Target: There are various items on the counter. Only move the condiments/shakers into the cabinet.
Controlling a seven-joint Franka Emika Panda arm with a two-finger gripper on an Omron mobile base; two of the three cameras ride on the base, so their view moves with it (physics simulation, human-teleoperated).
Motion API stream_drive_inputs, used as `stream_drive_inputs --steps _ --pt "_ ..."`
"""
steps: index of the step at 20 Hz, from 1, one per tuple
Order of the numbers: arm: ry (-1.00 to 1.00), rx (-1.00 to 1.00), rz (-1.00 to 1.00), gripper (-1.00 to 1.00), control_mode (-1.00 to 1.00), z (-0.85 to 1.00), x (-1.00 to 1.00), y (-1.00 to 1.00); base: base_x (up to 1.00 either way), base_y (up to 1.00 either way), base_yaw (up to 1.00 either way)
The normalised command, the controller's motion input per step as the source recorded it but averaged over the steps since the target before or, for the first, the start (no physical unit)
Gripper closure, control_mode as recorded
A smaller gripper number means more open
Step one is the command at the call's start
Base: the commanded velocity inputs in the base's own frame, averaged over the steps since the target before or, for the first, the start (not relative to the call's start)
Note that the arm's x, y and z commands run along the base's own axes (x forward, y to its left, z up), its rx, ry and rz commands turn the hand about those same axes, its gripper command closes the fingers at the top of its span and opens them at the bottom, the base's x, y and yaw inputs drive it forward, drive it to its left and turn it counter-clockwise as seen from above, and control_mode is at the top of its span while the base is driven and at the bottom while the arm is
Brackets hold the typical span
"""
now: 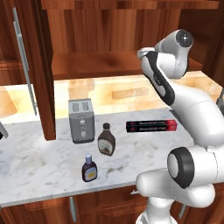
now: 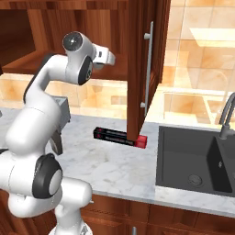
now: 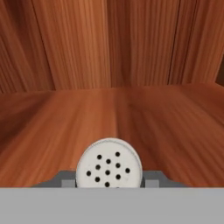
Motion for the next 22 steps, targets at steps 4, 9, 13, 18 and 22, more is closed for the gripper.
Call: stream_drive_inputs --steps 4,9,13,18,22 --pt "0.04 0.00 0.00 -1.00 -1.00 -0.13 0.30 0.01 0.00 0.00 0.00" --pt "0.00 0.00 0.00 -1.00 -1.00 -0.05 0.34 0.00 0.00 0.00 0.00" --pt "0.00 0.00 0.00 -1.00 -1.00 0.00 0.11 0.02 0.00 0.00 0.00" --pt "-0.16 0.00 0.00 -1.00 -1.00 0.05 -0.59 -0.01 0.00 0.00 0.00" --pt "-0.14 -0.01 0.00 -1.00 -1.00 0.00 -0.71 0.02 0.00 0.00 0.00"
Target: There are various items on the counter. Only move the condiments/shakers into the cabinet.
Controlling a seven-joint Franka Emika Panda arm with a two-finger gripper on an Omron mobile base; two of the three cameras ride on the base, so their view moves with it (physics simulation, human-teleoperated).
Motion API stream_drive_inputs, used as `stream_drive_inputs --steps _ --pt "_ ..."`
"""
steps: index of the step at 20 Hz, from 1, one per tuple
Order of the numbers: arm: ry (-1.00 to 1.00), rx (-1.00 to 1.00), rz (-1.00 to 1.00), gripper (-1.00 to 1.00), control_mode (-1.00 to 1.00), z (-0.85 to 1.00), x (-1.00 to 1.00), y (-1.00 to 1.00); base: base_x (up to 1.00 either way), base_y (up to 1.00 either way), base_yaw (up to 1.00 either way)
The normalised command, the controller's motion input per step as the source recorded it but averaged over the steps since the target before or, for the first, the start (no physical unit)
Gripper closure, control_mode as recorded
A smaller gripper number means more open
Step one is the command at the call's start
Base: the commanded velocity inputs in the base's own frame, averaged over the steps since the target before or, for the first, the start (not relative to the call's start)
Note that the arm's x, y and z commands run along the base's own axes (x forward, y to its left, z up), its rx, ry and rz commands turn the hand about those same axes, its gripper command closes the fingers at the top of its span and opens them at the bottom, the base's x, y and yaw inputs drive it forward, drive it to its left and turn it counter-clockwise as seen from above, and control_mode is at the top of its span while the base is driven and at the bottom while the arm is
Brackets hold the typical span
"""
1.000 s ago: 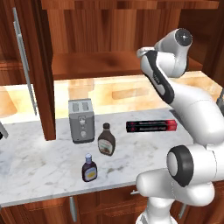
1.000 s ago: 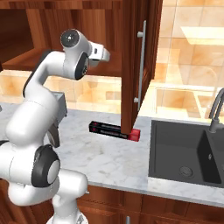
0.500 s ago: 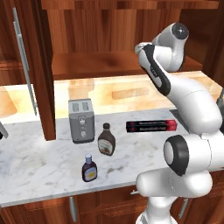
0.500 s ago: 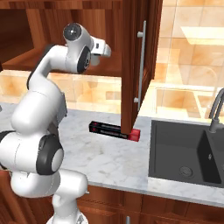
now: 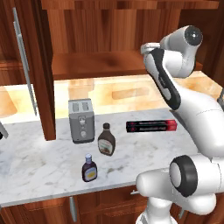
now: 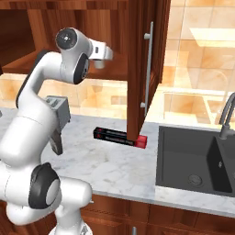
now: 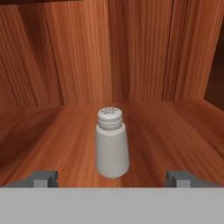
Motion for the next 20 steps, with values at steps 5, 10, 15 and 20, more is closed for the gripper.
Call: stream_drive_inputs --steps 5,10,15,20 --pt "-0.01 -0.02 0.00 -1.00 -1.00 -0.03 0.03 0.15 0.00 0.00 0.00" --pt "-0.02 -0.01 0.00 -1.00 -1.00 0.01 -0.92 0.13 0.00 0.00 0.00" --pt "0.06 0.00 0.00 -1.00 -1.00 0.00 -0.99 0.34 0.00 0.00 0.00" --pt "0.13 0.00 0.00 -1.00 -1.00 -0.02 -0.77 0.34 0.00 0.00 0.00"
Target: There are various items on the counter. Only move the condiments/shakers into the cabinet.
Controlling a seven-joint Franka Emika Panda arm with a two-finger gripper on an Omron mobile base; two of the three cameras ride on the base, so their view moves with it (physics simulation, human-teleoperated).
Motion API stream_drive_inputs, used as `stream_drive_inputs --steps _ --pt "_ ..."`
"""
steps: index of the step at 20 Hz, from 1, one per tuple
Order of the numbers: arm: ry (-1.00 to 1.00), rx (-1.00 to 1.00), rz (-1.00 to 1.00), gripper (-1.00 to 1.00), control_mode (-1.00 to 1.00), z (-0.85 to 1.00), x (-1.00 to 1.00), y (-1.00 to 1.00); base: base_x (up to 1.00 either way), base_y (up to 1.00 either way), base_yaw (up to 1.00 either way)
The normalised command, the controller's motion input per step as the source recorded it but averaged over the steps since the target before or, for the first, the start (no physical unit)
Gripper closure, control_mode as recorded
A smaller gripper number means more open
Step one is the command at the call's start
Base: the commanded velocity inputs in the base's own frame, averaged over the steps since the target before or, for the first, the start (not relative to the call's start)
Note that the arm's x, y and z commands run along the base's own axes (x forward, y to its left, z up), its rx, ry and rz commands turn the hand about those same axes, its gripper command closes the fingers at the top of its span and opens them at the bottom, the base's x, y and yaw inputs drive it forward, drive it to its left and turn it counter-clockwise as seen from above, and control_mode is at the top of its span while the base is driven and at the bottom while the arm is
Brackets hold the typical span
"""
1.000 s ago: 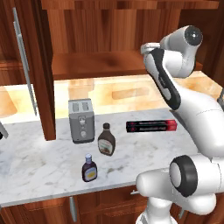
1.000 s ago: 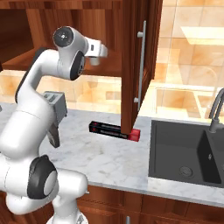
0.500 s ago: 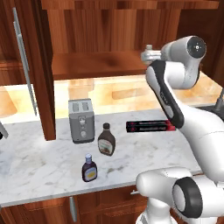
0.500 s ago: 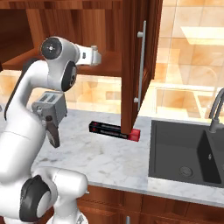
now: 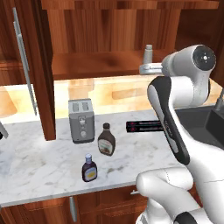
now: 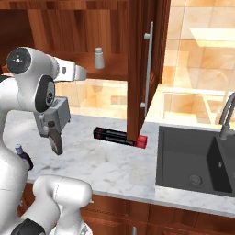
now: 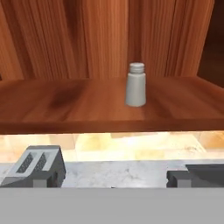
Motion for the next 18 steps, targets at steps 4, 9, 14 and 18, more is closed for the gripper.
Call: stream_drive_inputs --steps 4,9,14,18 --pt "0.19 0.00 0.00 -1.00 -1.00 -0.13 -0.42 0.21 0.00 0.00 0.00" --pt "0.21 0.00 0.05 -1.00 -1.00 -0.34 -0.07 0.11 0.00 0.00 0.00" --pt "0.17 0.00 0.03 -1.00 -1.00 -0.56 0.00 0.08 0.00 0.00 0.00" --pt "0.12 0.00 0.04 -1.00 -1.00 -0.56 0.00 0.09 0.00 0.00 0.00"
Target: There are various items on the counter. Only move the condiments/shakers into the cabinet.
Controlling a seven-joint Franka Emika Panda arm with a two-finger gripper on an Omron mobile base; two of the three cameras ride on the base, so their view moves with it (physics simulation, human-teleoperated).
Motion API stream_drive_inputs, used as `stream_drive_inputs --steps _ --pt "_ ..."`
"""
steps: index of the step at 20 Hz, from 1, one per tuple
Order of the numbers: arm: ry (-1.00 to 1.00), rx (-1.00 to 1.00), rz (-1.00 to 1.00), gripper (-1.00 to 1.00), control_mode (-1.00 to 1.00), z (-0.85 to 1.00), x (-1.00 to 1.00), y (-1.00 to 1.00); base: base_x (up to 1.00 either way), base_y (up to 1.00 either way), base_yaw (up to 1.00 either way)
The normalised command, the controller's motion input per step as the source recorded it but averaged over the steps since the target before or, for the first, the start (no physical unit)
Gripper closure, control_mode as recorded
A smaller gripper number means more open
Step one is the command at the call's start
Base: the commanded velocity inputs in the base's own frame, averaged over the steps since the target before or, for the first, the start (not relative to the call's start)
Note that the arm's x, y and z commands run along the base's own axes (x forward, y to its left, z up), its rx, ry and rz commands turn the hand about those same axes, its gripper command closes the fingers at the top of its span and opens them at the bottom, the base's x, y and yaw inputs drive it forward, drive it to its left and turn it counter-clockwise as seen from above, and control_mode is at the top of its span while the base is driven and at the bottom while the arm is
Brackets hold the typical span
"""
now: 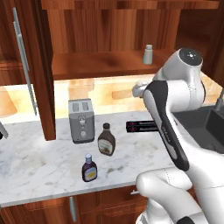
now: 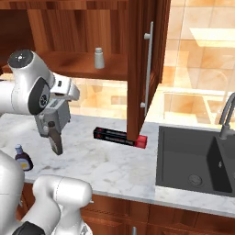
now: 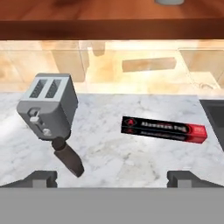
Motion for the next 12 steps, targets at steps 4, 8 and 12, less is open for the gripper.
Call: stream_drive_inputs --steps 4,8,12 --pt "0.02 0.04 0.09 -1.00 -1.00 -0.57 -0.01 0.11 0.00 0.00 0.00" --pt "0.00 0.07 0.12 -1.00 -1.00 -0.47 0.00 0.09 0.00 0.00 0.00" --pt "0.00 0.07 0.14 -1.00 -1.00 -0.40 0.00 0.06 0.00 0.00 0.00"
